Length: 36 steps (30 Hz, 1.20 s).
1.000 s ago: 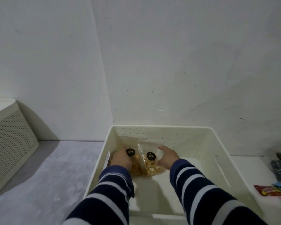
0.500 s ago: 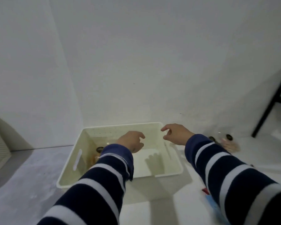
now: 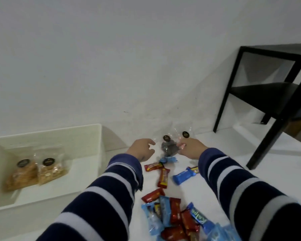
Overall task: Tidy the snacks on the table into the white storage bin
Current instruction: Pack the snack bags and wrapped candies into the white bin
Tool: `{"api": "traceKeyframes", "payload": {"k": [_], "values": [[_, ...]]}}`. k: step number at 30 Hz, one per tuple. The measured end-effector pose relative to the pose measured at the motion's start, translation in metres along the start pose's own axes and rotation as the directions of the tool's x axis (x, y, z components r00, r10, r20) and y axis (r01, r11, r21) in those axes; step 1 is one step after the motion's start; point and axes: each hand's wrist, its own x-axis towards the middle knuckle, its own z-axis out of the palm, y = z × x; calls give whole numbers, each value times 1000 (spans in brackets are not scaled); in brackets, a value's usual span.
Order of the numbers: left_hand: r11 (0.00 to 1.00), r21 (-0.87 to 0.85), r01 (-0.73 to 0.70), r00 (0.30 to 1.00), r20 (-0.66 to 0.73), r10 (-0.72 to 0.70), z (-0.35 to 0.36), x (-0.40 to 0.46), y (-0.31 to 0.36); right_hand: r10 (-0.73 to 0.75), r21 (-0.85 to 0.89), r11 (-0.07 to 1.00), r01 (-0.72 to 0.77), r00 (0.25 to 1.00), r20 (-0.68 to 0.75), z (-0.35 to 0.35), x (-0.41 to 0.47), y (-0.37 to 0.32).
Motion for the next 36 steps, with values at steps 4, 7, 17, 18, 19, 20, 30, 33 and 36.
{"api": "traceKeyframes", "payload": {"k": [4,7,17,18,19,20,30,33,36], "values": [[992,-119,52,997,-45,-57,54,45,22,28,114,993,-26,1000,-14,-2,35,61],[971,-209,113,990,-61,-128,81,76,30,64,158,985,-62,998,-6,-1,73,88],[889,-403,216,910,-246,-333,124,137,22,169,598,801,-30,969,-178,38,174,125],[880,-425,211,903,-260,-342,127,139,20,178,610,792,-33,968,-179,40,176,127],[874,-440,205,896,-275,-348,128,140,18,186,617,786,-39,967,-176,41,176,129],[873,-446,198,890,-292,-351,129,140,16,194,617,786,-44,965,-179,41,176,129],[892,-447,69,853,-437,-285,67,102,11,147,493,870,18,945,-293,-11,124,75],[905,-424,22,832,-495,-252,30,73,8,112,468,882,61,936,-333,-32,96,39],[906,-423,-17,817,-528,-231,-12,38,-6,32,414,901,130,932,-362,-44,65,-5]]}}
